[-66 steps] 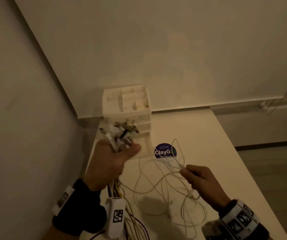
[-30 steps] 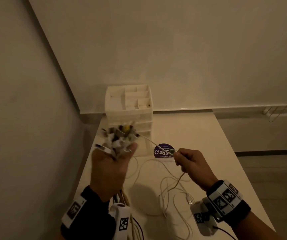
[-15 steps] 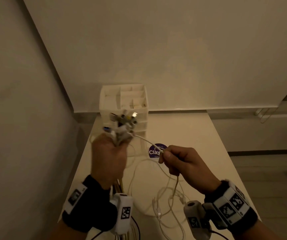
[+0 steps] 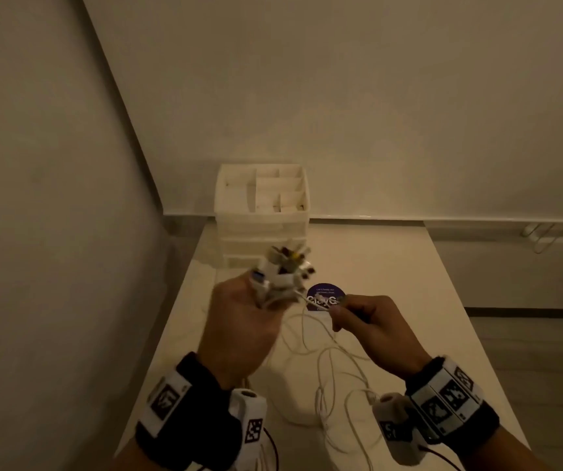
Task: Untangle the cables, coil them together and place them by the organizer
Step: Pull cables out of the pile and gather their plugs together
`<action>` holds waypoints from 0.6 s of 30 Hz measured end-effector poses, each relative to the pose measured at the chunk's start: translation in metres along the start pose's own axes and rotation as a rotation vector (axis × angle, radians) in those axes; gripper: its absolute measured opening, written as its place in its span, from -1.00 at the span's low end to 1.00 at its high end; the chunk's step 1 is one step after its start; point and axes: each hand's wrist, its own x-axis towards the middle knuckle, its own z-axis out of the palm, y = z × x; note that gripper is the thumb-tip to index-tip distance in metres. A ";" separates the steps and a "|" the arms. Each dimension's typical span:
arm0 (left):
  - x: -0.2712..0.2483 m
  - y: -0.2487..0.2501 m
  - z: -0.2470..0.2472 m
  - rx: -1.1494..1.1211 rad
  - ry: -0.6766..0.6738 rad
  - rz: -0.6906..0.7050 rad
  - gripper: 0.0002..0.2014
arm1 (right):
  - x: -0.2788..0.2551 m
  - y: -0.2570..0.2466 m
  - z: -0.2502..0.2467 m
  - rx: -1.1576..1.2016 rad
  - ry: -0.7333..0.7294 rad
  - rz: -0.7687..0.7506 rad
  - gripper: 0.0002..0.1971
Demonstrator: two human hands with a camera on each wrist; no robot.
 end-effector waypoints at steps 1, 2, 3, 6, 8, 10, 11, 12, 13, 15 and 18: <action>-0.003 0.001 0.007 0.007 -0.101 0.016 -0.55 | 0.003 -0.010 0.001 0.013 -0.022 -0.032 -0.68; -0.003 0.002 0.012 0.021 -0.158 0.035 -0.49 | 0.005 -0.018 0.003 0.014 -0.047 -0.064 -0.69; -0.002 0.000 0.015 0.037 -0.178 0.058 -0.45 | 0.007 -0.026 0.004 0.008 -0.069 -0.081 -0.70; 0.002 -0.005 0.014 0.067 -0.152 0.096 -0.36 | 0.013 -0.035 0.003 0.020 -0.127 -0.076 -0.73; 0.002 -0.003 0.010 0.096 -0.182 0.132 -0.37 | 0.011 -0.032 0.004 0.046 -0.178 -0.068 -0.72; 0.005 -0.008 0.003 0.132 -0.126 0.071 -0.47 | 0.010 -0.025 0.007 0.064 -0.175 -0.068 -0.72; 0.008 -0.014 -0.001 0.151 -0.052 0.024 -0.53 | 0.009 -0.019 0.008 0.084 -0.148 -0.065 -0.72; 0.011 -0.018 -0.007 0.152 0.027 -0.007 -0.64 | 0.009 -0.010 0.008 0.092 -0.113 -0.060 -0.72; 0.016 -0.020 -0.013 0.129 0.084 -0.039 -0.78 | 0.009 -0.002 0.008 0.090 -0.081 -0.043 -0.72; 0.022 -0.023 -0.030 0.094 0.208 -0.070 -0.91 | 0.010 0.014 0.008 0.076 -0.033 0.001 -0.71; 0.028 -0.027 -0.058 0.124 0.374 -0.121 -0.75 | 0.011 0.034 0.012 0.053 -0.012 0.051 -0.71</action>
